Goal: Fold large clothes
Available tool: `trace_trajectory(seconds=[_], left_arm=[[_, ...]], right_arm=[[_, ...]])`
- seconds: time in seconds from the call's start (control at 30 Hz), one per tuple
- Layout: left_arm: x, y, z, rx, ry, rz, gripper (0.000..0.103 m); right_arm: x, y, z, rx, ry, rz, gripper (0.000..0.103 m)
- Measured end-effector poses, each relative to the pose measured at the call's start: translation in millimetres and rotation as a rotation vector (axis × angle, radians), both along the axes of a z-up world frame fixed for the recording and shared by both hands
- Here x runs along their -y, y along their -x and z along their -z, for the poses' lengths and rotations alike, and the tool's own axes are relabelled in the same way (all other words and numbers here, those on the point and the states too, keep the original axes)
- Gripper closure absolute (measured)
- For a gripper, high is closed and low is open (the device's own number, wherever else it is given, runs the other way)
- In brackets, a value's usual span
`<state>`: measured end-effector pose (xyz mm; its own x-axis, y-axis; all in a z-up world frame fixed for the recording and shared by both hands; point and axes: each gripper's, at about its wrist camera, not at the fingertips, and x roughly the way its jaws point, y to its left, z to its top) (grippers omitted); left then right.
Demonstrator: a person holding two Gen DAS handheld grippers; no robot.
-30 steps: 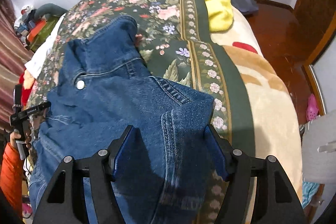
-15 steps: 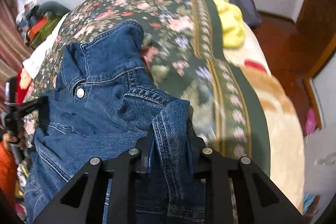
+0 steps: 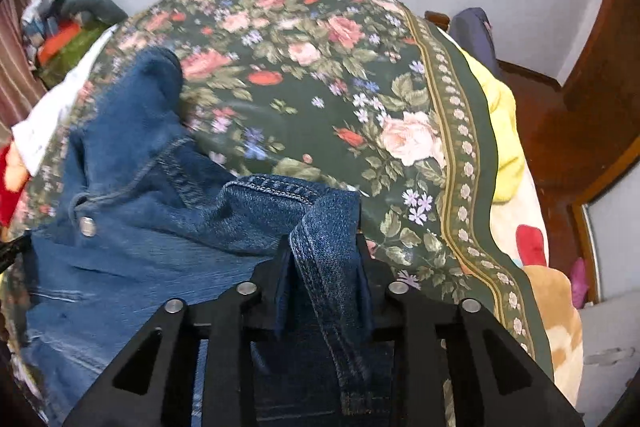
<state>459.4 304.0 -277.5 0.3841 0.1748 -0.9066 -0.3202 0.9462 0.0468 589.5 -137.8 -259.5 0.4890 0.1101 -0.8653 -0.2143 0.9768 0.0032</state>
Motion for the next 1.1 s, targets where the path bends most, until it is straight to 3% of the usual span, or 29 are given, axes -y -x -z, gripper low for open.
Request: trace_trajectory(seconds=[0.03, 0.07, 0.1, 0.17, 0.27, 0.37, 0.47, 0.7, 0.77, 0.93, 1.0, 1.1], left_arm=[[1, 0, 4, -0.001, -0.009, 0.002, 0.093], [2, -1, 6, 0.0, -0.016, 0.004, 0.093], [5, -1, 8, 0.004, -0.032, 0.01, 0.092], [7, -2, 10, 0.012, -0.051, 0.013, 0.092], [10, 1, 12, 0.014, -0.075, 0.02, 0.091], [18, 0, 10, -0.013, -0.123, 0.046, 0.09], [24, 2, 2, -0.039, -0.116, 0.067, 0.089], [43, 40, -69, 0.077, -0.054, 0.102, 0.086], [52, 57, -95, 0.126, -0.052, 0.114, 0.076], [74, 114, -152, 0.265, -0.025, 0.162, 0.023], [81, 135, -165, 0.296, -0.013, 0.172, 0.017], [89, 161, -171, 0.296, 0.015, 0.18, 0.016]], right_arm=[[4, 1, 0, 0.012, 0.014, -0.006, 0.073], [7, 2, -1, 0.03, 0.056, -0.01, 0.064], [10, 3, -1, 0.044, 0.099, -0.008, 0.042], [20, 6, -2, 0.084, 0.172, 0.0, 0.016], [34, 8, -2, 0.032, 0.129, -0.016, 0.015], [40, 19, -17, 0.035, 0.095, -0.013, 0.015], [41, 38, -41, 0.052, 0.057, -0.033, 0.015], [35, 100, -105, 0.093, 0.021, -0.122, 0.014], [34, 121, -119, 0.096, 0.016, -0.143, 0.013], [40, 178, -138, 0.109, 0.037, -0.19, 0.007], [47, 202, -139, 0.115, 0.046, -0.202, 0.007], [60, 227, -134, 0.104, 0.046, -0.196, 0.006]])
